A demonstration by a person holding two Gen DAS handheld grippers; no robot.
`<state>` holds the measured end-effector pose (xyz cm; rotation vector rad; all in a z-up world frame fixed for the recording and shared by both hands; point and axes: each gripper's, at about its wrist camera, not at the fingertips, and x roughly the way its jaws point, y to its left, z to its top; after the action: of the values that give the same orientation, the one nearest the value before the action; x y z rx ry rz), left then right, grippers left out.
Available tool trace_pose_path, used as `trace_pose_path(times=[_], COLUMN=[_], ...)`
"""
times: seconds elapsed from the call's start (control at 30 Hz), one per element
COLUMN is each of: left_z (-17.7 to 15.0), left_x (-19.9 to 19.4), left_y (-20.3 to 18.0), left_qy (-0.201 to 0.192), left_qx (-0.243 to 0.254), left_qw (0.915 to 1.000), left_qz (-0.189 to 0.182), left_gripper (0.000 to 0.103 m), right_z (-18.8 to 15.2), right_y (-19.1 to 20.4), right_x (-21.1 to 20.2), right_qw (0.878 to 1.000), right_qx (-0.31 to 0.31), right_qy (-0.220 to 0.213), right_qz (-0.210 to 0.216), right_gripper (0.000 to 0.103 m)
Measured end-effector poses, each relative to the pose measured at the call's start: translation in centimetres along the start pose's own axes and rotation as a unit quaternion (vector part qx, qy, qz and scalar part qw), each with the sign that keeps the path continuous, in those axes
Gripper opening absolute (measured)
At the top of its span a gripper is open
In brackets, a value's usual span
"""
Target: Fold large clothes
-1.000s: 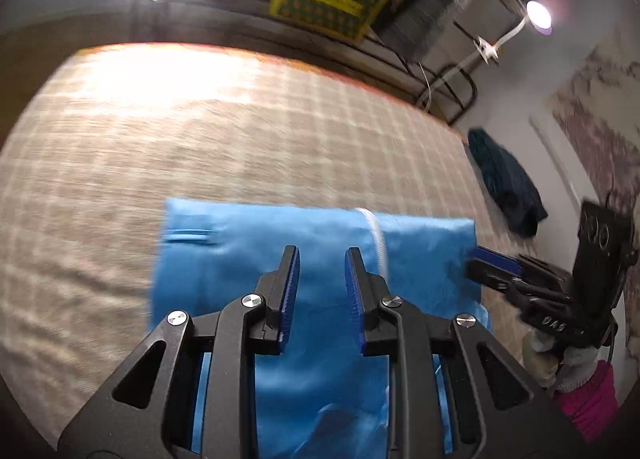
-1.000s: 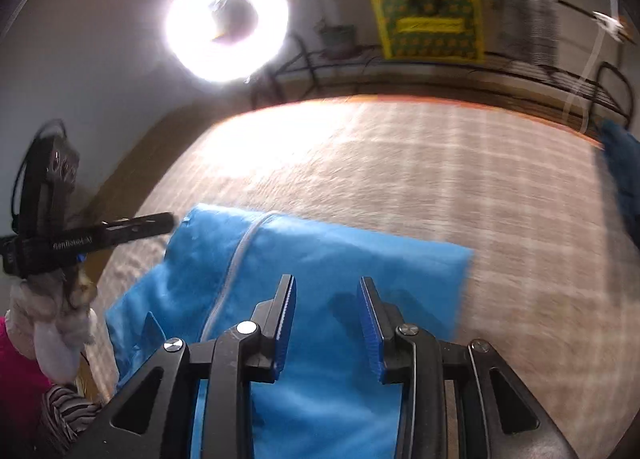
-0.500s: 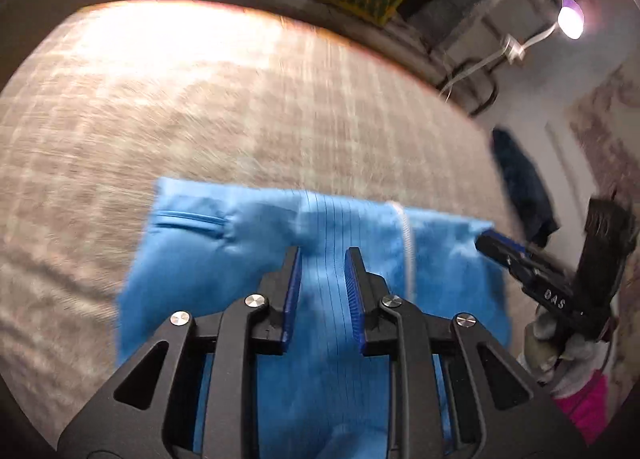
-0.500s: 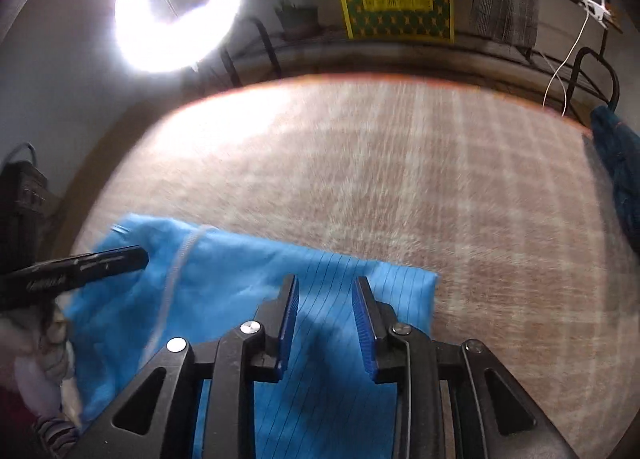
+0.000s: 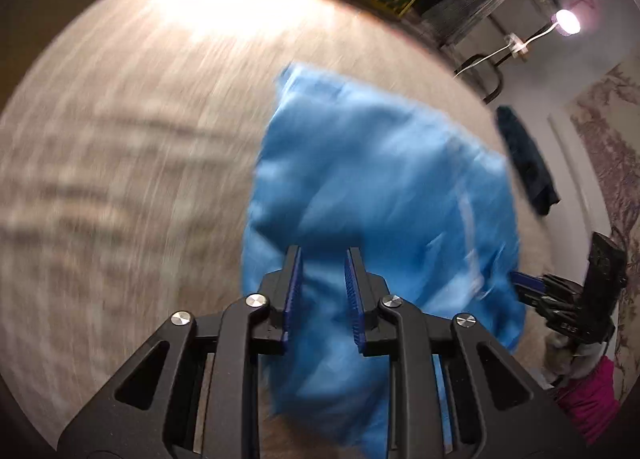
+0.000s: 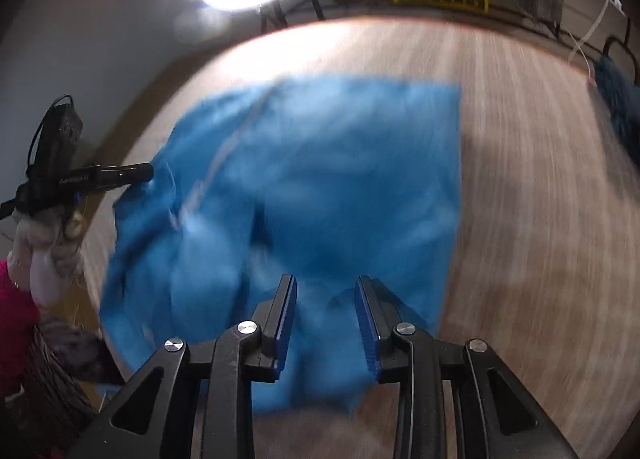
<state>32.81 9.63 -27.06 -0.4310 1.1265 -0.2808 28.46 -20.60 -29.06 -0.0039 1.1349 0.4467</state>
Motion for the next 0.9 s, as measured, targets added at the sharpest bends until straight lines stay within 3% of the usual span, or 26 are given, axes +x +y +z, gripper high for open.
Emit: trace_pose_path(times=[0.27, 0.33, 0.4, 0.43, 0.53, 0.63, 0.73, 0.83, 0.9], left_z=[-2.8, -2.7, -2.3, -2.1, -0.7, 0.5, 1.3, 2.3, 2.9], left_x=[-2.9, -4.3, -5.3, -5.5, -4.9, -3.5, -2.7, -2.1, -0.9], left_y=[1.8, 1.9, 2.0, 2.2, 3.3, 5.0, 6.6, 7.2, 7.5], left_qy=[-0.024, -0.038, -0.048, -0.050, -0.038, -0.013, -0.013, -0.020, -0.002], left_qx=[-0.032, -0.041, -0.051, -0.057, -0.092, -0.142, -0.175, -0.162, -0.163], left_qw=[0.9989, 0.9978, 0.9963, 0.9957, 0.9917, 0.9829, 0.9721, 0.9762, 0.9743], left_qz=[-0.022, -0.036, -0.049, -0.054, -0.081, -0.117, -0.155, -0.143, -0.155], left_gripper=[0.021, 0.024, 0.042, 0.054, 0.056, 0.056, 0.056, 0.056, 0.056], right_z=[-5.0, -5.6, -5.6, -5.3, -3.9, -2.6, -2.0, -1.2, -0.9], right_y=[-1.1, -1.1, -1.9, -2.4, -4.4, -6.7, -7.9, -9.0, -9.6], right_x=[-3.9, -5.4, -7.0, -7.5, -7.9, -7.2, -6.0, -3.7, -2.6], right_qw=[0.999, 0.999, 0.995, 0.994, 0.988, 0.980, 0.977, 0.974, 0.973], right_qx=[0.031, 0.042, 0.065, 0.073, 0.101, 0.142, 0.157, 0.176, 0.183], right_qy=[0.009, -0.016, -0.059, -0.077, -0.100, -0.121, -0.116, -0.102, -0.085], right_qz=[0.017, 0.030, 0.036, 0.039, 0.059, 0.074, 0.088, 0.100, 0.110], right_gripper=[0.033, 0.043, 0.073, 0.075, 0.077, 0.079, 0.079, 0.078, 0.075])
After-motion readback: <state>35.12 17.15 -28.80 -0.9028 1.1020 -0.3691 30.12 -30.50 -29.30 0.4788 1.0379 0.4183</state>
